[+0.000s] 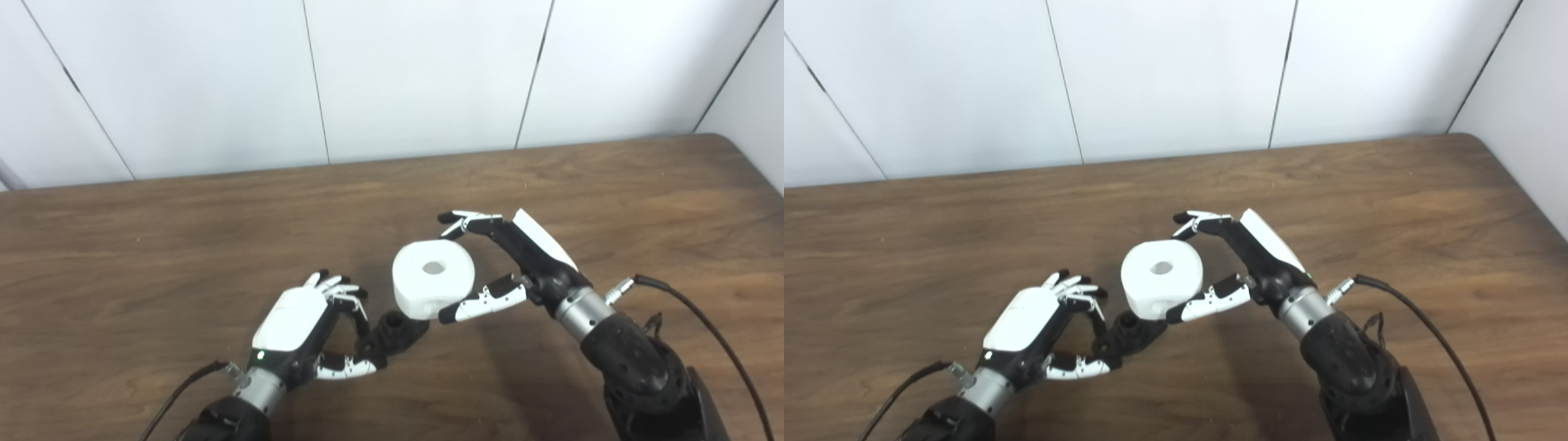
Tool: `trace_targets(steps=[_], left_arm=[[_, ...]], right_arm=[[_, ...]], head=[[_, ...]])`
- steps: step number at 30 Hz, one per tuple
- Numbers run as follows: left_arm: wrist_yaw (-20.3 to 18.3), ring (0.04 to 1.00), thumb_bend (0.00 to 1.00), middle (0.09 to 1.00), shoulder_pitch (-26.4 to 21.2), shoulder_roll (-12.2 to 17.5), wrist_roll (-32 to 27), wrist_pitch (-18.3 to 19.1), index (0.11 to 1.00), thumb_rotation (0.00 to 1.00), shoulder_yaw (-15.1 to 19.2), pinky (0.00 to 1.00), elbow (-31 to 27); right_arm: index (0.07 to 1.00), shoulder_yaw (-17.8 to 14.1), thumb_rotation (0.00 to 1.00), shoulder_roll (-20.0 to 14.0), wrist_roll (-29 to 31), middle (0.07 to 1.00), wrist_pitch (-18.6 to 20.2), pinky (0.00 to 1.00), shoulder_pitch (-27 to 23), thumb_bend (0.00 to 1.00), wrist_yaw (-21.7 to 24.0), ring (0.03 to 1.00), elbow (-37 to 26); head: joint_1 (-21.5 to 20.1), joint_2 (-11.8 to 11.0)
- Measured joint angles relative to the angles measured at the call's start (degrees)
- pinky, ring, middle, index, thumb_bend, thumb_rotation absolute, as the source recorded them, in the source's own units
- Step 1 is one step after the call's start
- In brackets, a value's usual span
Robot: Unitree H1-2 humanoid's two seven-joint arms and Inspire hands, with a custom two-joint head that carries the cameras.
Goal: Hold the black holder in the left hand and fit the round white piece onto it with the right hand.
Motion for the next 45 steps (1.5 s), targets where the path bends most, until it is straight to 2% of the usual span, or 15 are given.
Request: trace_targets(steps=[5, 19, 24, 29, 45], left_arm=[[0.0, 0.911, 0.52, 0.797, -0.1, -0.18, 0.19, 0.35, 0.485, 0.05, -0.33, 1.0, -0.11], [-0.08, 0.912, 0.52, 0.8, -0.4, -0.35, 0.53, 0.68, 0.485, 0.05, -0.75, 1.0, -0.1], [-0.07, 0.907, 0.52, 0.795, -0.41, -0.58, 0.59, 0.73, 0.485, 0.05, -0.79, 1.0, -0.09], [-0.05, 0.903, 0.52, 0.794, -0.41, -0.73, 0.59, 0.68, 0.484, 0.05, -0.8, 1.0, -0.06], [-0.06, 0.903, 0.52, 0.794, -0.47, -0.84, 0.58, 0.65, 0.485, 0.05, -0.8, 1.0, -0.01]], right_arm=[[0.484, 1.12, 0.15, 0.27, 0.71, 0.853, 0.07, 0.98, 0.0, 0.52, 0.04, 0.922, 0.0], [0.484, 3.34, 0.15, 2.33, 0.98, 0.848, -1.51, 0.93, -0.62, 0.52, -2.17, 0.916, 3.05], [0.484, 3.62, 0.15, 2.58, 0.97, 0.852, -2.58, 1.0, -0.9, 0.52, -2.7, 0.923, 4.48], [0.484, 3.78, 0.15, 2.65, 1.05, 0.848, -4.17, 1.0, -0.9, 0.52, -3.17, 0.92, 5.32], [0.484, 4.42, 0.14, 3.01, 1.68, 0.845, -4.39, 1.0, -0.78, 0.52, -4.1, 0.917, 6.75]], head=[[0.79, 0.88], [0.79, 0.88], [1.05, 0.62], [1.14, 0.35], [0.88, 0.53]])
